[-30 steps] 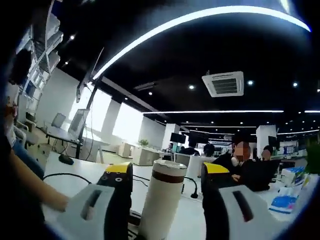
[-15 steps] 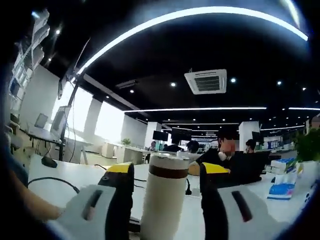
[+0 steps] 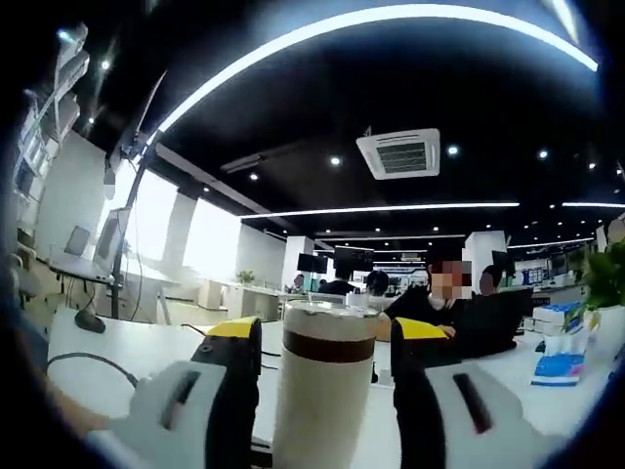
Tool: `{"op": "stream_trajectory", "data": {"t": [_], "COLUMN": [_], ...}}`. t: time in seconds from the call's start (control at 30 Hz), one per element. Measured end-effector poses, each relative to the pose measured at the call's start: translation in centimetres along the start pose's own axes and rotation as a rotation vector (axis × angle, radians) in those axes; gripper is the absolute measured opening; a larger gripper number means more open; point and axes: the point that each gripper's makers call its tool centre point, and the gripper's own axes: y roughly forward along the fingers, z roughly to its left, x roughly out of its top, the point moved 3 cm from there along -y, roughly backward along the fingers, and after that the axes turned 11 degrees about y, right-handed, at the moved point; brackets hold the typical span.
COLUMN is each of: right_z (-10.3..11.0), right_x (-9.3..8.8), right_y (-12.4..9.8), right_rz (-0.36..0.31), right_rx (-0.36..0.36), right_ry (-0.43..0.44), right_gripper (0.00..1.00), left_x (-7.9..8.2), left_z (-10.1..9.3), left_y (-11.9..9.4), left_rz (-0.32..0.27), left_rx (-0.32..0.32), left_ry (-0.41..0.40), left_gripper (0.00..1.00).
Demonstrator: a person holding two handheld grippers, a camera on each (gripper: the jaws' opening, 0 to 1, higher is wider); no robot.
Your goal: Grasp the water cup twist off the cup lid place the cup lid on the table
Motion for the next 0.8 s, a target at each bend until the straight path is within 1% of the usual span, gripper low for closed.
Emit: {"op": "stream_trajectory", "data": {"t": [0.07,0.2,0.3,0.33,0.6,0.67,0.8], "right_z": [0.2,0.0,-0.6,-0.7,-1.2,-0.9,-1.1], "right_x": [-0.1,-0.2,-0.2,-0.3,-0.2,-0.2,-0.2], "right_y": [0.2,0.1,-0.1,-0.2,0.0,-0.1,0.1], "right_rz": [0.007,0.014,0.024,0.03,0.058,0.067,0.088], "right_rx": [0.012,0.009,0.004,0.005,0.07,0.098,0.164], "right_ry": [0.0,-0.007,-0.021,-0.025,-0.001,0.024,0.053], "right_gripper": [0.53,0.49,0.43,0.43,0.43,0.42,0.42], "left_x": [0.0,0.0,0.0,0.0,0.0,0.1,0.1], "left_z": [0.0,-0.1,-0.1,-0.1,-0.1,-0.1,-0.1], "left_y": [0.0,0.0,0.0,0.0,-0.1,-0.1,-0.1], "left_rz": [0.0,0.0,0.0,0.0,-0.001,0.0,0.0], "left_rx": [0.0,-0.001,-0.003,-0.004,-0.004,-0.004,-0.004], "left_ry": [0.0,-0.002,-0.002,-0.001,-0.001,-0.001,-0.001], "left_gripper": [0.55,0.55,0.55,0.55,0.55,0.55,0.55]}}
